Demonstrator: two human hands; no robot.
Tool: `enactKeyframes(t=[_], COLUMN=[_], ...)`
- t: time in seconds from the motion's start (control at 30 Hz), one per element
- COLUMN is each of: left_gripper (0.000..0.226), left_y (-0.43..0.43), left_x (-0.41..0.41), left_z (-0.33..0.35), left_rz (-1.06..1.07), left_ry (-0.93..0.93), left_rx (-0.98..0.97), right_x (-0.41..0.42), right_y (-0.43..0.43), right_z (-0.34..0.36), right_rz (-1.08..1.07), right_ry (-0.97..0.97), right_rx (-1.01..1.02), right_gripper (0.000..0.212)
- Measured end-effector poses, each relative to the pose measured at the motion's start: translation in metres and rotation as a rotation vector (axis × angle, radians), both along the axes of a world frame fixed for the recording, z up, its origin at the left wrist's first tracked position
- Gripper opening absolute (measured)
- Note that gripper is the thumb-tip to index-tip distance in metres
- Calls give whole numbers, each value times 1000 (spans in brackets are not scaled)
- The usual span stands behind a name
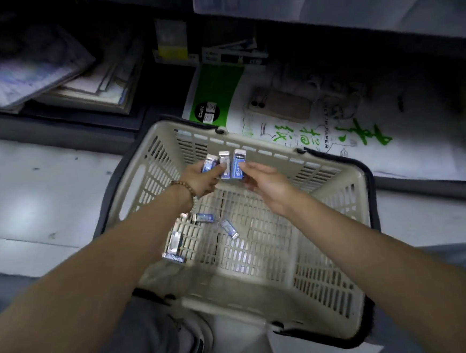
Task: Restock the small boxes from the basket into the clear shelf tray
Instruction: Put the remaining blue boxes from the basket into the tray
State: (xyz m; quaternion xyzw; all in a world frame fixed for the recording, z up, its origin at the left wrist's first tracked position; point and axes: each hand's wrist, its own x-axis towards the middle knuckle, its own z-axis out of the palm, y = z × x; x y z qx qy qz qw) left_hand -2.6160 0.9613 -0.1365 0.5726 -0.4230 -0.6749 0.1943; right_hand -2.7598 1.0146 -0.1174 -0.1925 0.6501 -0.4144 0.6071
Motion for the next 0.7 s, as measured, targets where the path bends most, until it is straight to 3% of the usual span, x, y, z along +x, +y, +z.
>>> enactKeyframes(t=[0.23,0.43,0.7], left_gripper=[9,21,17], left_y=[-11,-5,-23], left_x=[-4,14,8], left_z=[120,183,240], left_rz=[74,-143,-321], left_ry=[377,207,226], left_rx=[-117,-515,-717], right_x=[1,0,-20], right_y=[-9,-2,-15], right_z=[122,190,257], right_rz=[67,73,188], right_ry=[258,211,294], right_rx=[-364,-551,-559], right_gripper=[16,11,29])
